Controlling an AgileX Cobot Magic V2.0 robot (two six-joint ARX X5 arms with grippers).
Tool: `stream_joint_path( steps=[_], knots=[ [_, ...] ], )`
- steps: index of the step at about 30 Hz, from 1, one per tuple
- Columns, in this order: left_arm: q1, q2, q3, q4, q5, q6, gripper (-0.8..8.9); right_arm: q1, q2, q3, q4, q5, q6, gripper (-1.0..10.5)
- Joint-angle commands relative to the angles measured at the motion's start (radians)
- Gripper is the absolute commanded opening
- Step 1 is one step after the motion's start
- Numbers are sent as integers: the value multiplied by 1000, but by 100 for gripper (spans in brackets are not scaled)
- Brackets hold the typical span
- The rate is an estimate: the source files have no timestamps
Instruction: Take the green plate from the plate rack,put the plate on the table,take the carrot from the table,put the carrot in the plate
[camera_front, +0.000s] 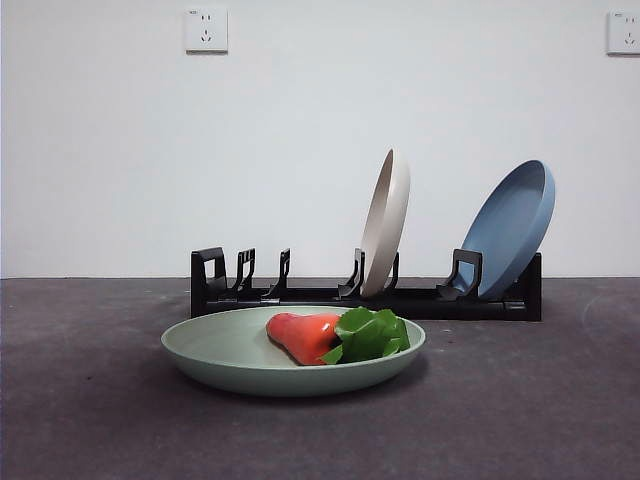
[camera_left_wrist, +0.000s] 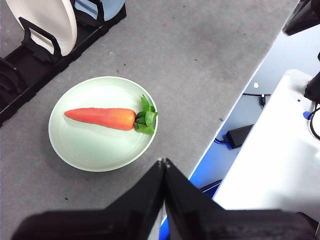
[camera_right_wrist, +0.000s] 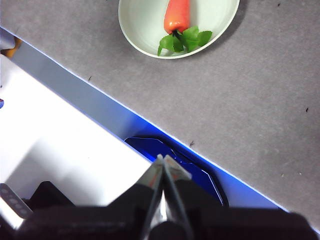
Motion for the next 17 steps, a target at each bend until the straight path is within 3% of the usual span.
stream_joint_path(
  steps=[1,5,9,13,17],
  knots=[
    [-1,-3,-4,4,-3,-6,-2,2,-1,-1,5,3,-5,1],
    [61,-48,-5,85,-116,109,-2,2,-1,-1,5,3,-4,1],
    [247,-131,-47,348,-44,233,-1,2,-1,-1,5,3,-4,1],
    [470,-234,-145,580,27,239,-1,2,-3,-1,5,3,-4,1],
    [654,-351,-290,746,29,239,-1,2,-3,-1,5,3,-4,1]
  ],
)
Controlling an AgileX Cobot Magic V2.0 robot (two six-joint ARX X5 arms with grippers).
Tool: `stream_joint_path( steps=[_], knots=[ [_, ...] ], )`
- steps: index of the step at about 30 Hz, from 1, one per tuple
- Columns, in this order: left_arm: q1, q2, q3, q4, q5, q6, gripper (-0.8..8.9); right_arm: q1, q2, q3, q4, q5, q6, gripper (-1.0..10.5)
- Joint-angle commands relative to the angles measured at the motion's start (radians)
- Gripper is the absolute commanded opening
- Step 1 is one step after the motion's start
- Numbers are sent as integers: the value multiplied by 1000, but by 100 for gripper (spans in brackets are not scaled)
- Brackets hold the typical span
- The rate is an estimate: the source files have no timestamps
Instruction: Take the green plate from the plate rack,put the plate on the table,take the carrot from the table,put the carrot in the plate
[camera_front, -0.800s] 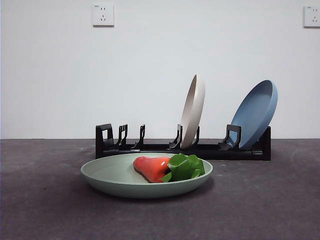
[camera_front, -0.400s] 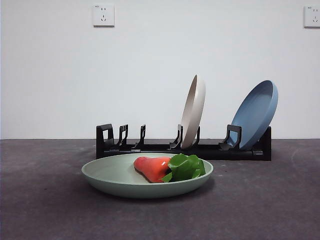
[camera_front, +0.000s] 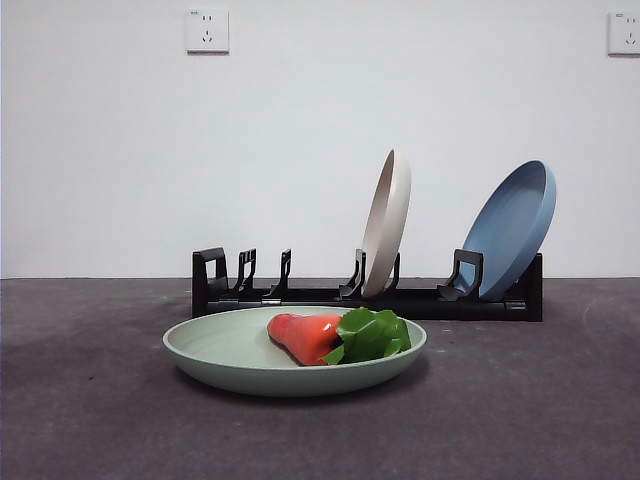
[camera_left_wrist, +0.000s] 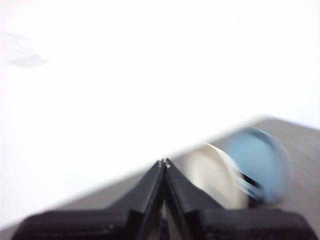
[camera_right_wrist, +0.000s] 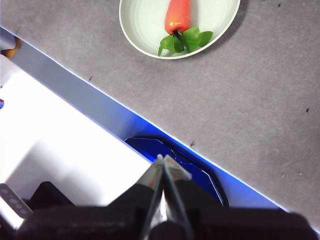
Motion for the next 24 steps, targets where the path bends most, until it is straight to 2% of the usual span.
stream_joint_path(
  steps=[1,8,13,24],
  knots=[
    [124,-80,-126,99,6,19,-1,2,-1,-1,5,3,-5,1],
    [295,-296,-491,284,6,6,-1,2,-1,-1,5,3,-4,1],
    [361,-410,-727,348,5,-53,-1,2,-1,-1,5,3,-5,1],
    [415,-525,-962,332,5,-100,-1,2,-1,-1,5,3,-5,1]
  ],
)
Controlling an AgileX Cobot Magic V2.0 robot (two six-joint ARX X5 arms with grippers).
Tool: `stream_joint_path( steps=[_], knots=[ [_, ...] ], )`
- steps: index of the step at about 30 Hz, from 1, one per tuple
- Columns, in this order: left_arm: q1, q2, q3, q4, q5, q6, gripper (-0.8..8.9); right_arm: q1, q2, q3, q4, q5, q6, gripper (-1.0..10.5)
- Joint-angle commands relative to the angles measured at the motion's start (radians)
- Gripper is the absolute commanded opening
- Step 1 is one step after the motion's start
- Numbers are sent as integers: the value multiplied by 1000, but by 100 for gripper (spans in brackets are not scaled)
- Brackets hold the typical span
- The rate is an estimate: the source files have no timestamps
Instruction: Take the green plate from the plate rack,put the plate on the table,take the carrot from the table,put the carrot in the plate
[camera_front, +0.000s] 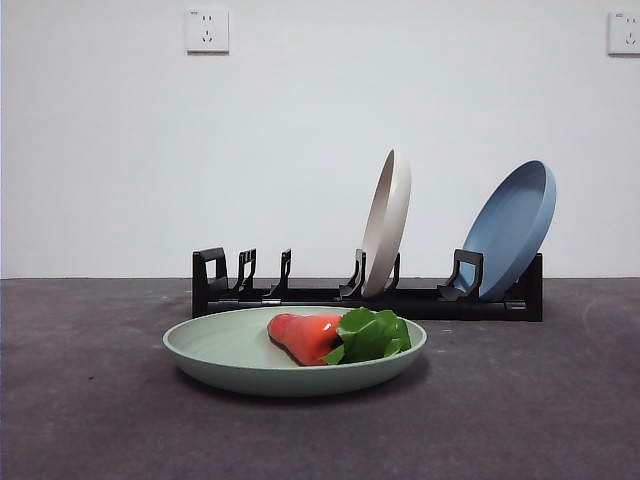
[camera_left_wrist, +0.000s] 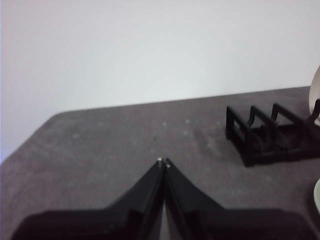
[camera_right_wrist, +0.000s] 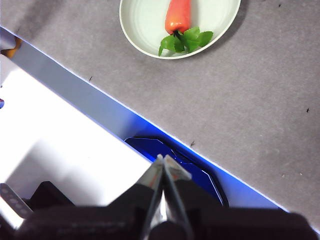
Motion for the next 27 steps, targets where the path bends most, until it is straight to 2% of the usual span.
stream_joint_path(
  steps=[1,11,17,27],
  knots=[
    [11,-28,-37,-3,1,-16,-1,2,-1,-1,5,3,-4,1],
    [17,-68,-68,-125,3,-20,-1,2,-1,-1,5,3,-5,1],
    [20,-68,-68,-184,2,-68,-1,2,-1,-1,5,3,-4,1],
    [20,-68,-68,-190,2,-68,-1,2,-1,-1,5,3,-4,1]
  ],
)
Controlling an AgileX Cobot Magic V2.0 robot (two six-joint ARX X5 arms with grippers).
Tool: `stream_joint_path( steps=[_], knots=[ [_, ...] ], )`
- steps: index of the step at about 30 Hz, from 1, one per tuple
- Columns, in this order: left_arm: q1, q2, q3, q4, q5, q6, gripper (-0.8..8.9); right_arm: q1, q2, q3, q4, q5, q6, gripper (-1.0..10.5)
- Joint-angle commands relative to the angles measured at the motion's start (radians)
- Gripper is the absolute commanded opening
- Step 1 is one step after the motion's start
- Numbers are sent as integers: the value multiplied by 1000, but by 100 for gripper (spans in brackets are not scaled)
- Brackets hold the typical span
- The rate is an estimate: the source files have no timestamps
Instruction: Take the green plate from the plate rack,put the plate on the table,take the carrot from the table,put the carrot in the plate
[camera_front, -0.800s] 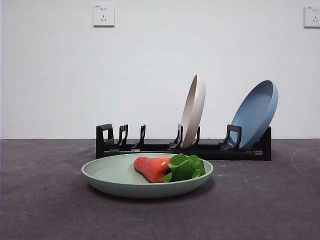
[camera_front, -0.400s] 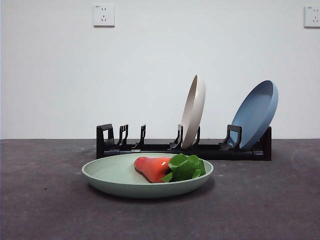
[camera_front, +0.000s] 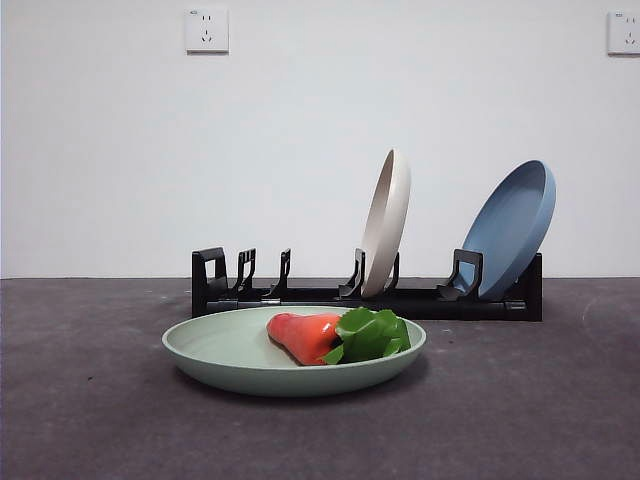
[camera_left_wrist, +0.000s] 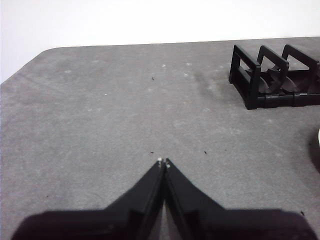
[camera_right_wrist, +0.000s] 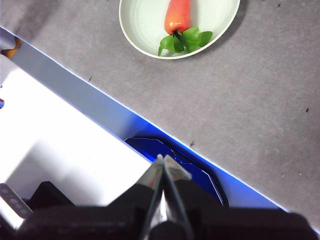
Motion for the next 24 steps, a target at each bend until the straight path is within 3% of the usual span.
stream_joint_path(
  steps=[1,7,11,14,17,24],
  knots=[
    [3,-3,-12,2,2,-10,-1,2,-1,-1,5,3,-5,1],
    [3,-3,-12,2,2,-10,-1,2,-1,-1,4,4,-21,1],
    [3,-3,-12,2,2,-11,-1,-3,-9,-1,-2,53,-243,1],
    [3,-3,-12,2,2,-10,-1,-36,-39,-1,-2,129,-317,1],
    [3,-3,-12,2,2,-11,-1,-116,-77,-1,-2,127,-322,1],
    [3,-3,-12,2,2,-11,-1,-410,-182,-7,49,127,-354,1]
  ],
)
